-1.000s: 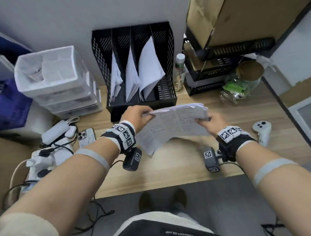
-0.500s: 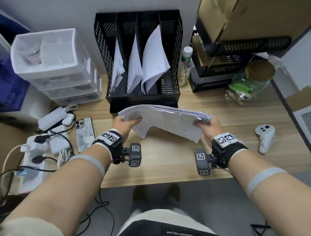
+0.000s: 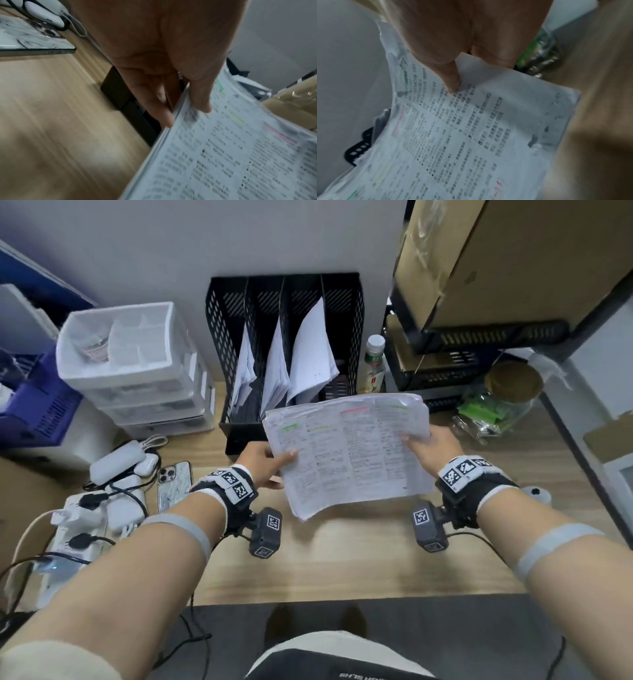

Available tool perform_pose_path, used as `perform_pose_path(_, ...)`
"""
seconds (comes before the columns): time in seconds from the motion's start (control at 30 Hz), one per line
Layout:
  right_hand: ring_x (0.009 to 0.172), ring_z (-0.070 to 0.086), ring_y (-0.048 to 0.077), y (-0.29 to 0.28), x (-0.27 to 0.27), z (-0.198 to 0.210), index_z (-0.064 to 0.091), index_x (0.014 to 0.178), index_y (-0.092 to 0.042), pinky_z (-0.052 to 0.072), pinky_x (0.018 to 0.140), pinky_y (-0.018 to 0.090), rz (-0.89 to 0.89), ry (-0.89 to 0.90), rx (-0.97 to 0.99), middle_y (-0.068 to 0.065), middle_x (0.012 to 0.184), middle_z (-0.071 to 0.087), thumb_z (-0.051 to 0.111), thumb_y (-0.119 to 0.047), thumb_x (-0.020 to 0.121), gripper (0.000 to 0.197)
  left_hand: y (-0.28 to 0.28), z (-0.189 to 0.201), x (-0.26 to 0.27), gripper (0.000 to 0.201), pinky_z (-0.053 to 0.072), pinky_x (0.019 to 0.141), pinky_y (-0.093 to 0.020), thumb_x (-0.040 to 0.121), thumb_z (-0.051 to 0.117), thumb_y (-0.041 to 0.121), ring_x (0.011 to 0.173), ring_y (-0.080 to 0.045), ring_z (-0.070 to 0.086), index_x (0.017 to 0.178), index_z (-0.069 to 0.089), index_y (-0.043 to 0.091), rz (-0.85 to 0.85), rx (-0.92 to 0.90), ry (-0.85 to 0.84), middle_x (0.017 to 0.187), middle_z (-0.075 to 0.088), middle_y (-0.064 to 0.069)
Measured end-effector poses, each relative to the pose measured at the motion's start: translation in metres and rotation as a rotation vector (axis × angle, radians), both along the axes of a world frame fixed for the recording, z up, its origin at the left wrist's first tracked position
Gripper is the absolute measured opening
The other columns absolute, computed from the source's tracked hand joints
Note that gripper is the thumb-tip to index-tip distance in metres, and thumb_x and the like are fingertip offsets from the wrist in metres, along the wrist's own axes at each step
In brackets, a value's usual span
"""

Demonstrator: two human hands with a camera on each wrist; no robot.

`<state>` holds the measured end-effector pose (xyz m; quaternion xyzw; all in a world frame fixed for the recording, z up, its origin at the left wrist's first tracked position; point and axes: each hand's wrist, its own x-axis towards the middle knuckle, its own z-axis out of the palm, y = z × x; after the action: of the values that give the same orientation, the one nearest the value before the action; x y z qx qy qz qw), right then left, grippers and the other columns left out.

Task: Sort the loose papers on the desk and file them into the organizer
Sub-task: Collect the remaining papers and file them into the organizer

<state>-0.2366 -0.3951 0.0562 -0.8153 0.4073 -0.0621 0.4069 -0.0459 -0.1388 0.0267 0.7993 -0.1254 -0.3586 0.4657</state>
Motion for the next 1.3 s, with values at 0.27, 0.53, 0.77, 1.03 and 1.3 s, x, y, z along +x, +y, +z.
perform_pose_path(0.27, 0.089, 0.065, 0.037, -0.035, 0.031, 0.088, 0.069, 0.09, 0.003, 0.047, 0.075, 0.04, 0.356, -0.058, -0.315, 0.021, 0.09, 0.071, 0.06, -0.023, 0.091, 0.027, 0.003, 0.061, 0.011, 0.025, 0.065, 0.068, -0.04, 0.088, 0.072, 0.009, 0.094, -0.034, 0.074, 0.111, 0.064, 0.001, 0.093, -0.135, 0.242, 0.111, 0.072, -0.022)
perform_pose_path(0.53, 0.075, 0.059, 0.027, -0.032, 0.047, 0.112, 0.065, 0.076, -0.006, 0.041, 0.065, 0.033, 0.453, -0.125, -0.373, 0.01, 0.078, 0.065, 0.064, -0.03, 0.086, 0.026, 0.001, 0.075, -0.014, 0.025, 0.063, 0.063, -0.037, 0.092, 0.07, 0.022, 0.092, -0.028, 0.068, 0.114, 0.067, 0.011, -0.19, 0.081, 0.123, 0.106, 0.07, -0.011)
perform_pose_path(0.77, 0.093, 0.055, 0.023, -0.011, 0.048, 0.1, 0.045, 0.109, -0.017, 0.05, 0.084, 0.04, -0.193, -0.187, 0.005, 0.004, 0.107, 0.051, 0.09, -0.049, 0.052, 0.079, -0.025, 0.073, -0.047, 0.017, 0.061, 0.052, -0.031, 0.101, 0.051, 0.017, 0.062, -0.024, 0.066, 0.098, 0.066, 0.008, -0.131, 0.01, -0.153, 0.086, 0.059, -0.005)
perform_pose_path(1.03, 0.088, 0.069, 0.033, 0.017, 0.073, 0.132, 0.05, 0.121, -0.004, 0.061, 0.069, 0.05, -0.019, -0.377, 0.656, 0.018, 0.108, 0.063, 0.075, -0.026, 0.079, 0.054, -0.043, 0.067, -0.073, 0.05, 0.06, 0.079, -0.044, 0.088, 0.044, 0.005, 0.081, -0.034, 0.068, 0.126, 0.051, 0.036, -0.249, 0.146, -0.729, 0.089, 0.073, -0.008)
perform_pose_path(1.3, 0.103, 0.067, 0.04, -0.012, 0.117, 0.152, 0.054, 0.125, 0.001, 0.059, 0.082, 0.053, 0.011, -0.153, 0.291, 0.023, 0.12, 0.063, 0.064, -0.006, 0.082, 0.044, -0.066, 0.046, -0.065, 0.104, 0.053, 0.099, -0.043, 0.075, 0.051, -0.003, 0.111, -0.031, 0.061, 0.157, 0.001, 0.036, -0.355, 0.011, -0.65, 0.133, 0.056, -0.008)
